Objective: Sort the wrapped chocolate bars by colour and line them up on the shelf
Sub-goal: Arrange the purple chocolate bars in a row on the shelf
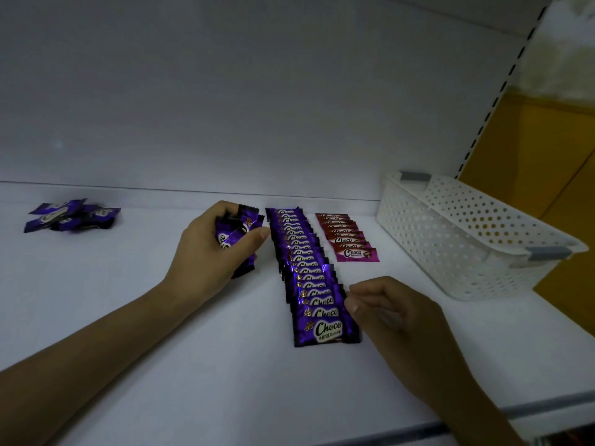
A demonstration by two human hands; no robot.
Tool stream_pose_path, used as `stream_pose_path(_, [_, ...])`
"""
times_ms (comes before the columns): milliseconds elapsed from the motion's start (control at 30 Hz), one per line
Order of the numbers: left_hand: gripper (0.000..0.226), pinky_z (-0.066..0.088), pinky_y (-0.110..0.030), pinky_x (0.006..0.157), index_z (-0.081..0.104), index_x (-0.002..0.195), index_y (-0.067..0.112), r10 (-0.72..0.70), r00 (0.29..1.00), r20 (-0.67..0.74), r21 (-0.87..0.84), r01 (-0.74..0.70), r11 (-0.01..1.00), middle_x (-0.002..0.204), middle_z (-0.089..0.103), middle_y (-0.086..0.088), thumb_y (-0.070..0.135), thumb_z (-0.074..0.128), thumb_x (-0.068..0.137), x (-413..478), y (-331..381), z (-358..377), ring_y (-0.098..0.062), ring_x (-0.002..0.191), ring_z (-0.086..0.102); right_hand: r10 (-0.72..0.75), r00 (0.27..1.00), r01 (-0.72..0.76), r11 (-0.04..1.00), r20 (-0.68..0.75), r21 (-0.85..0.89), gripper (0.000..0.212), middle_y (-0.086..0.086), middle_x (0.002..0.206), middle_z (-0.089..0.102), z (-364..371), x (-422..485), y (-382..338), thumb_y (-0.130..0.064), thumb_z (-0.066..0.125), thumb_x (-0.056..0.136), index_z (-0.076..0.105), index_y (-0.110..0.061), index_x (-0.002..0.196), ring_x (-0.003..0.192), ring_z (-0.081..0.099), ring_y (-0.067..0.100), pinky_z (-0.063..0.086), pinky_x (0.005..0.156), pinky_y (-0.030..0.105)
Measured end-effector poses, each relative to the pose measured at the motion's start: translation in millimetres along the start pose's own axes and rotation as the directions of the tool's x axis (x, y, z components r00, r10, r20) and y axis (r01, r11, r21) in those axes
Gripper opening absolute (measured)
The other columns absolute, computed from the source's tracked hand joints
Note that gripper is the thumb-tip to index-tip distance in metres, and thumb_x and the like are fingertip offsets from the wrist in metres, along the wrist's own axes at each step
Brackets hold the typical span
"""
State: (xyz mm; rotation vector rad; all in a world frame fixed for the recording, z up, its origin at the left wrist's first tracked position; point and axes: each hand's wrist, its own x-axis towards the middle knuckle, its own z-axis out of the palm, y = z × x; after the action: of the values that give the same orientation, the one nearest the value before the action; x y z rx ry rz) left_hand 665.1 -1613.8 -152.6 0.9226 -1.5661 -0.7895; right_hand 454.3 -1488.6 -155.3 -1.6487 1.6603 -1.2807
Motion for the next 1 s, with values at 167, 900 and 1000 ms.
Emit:
stream_pose_path(167, [0.016, 0.046, -0.013, 0.045, 0.062, 0.087, 0.023, -0.011, 1.0, 0.003, -0.004, 0.011, 1.0, 0.069, 0.068, 0.014, 0.026, 0.075, 0.079, -1, 0, 0, -0.006, 0.056, 0.066, -0.008, 1.0, 0.008, 1.0, 0.0, 0.002, 0.029, -0.011, 0.093, 0.067, -1, 0, 0, -0.037, 0.062, 0.068, 0.061, -0.022, 0.093, 0.096, 0.06, -0.007, 0.054, 0.073, 0.013])
stream_pose_path(900, [0.04, 0.053, -0.034, 0.067, 0.054, 0.104, 0.043, 0.256, 0.936, 0.244, 0.336, -0.329, 0.883, 0.083, 0.065, 0.025, 0.054, 0.066, 0.068, -14, 19, -5, -0.001, 0.072, 0.064, -0.314, 0.948, 0.317, 0.934, 0.047, -0.167, 0.006, -0.011, 0.079, 0.061, 38, 59, -58, -0.02, 0.067, 0.085, 0.067, -0.018, 0.079, 0.077, 0.057, 0.001, 0.042, 0.071, 0.01])
stream_pose_path(1000, [0.032, 0.054, -0.037, 0.066, 0.054, 0.099, 0.045, 0.25, 0.941, 0.228, 0.305, -0.312, 0.9, 0.08, 0.068, 0.021, 0.052, 0.066, 0.07, -11, 15, -8, -0.004, 0.068, 0.064, -0.217, 0.975, 0.217, 0.976, -0.039, 0.016, 0.01, -0.008, 0.07, 0.065, 25, 68, -56, -0.017, 0.066, 0.086, 0.065, -0.016, 0.076, 0.068, 0.061, 0.004, 0.05, 0.065, 0.02])
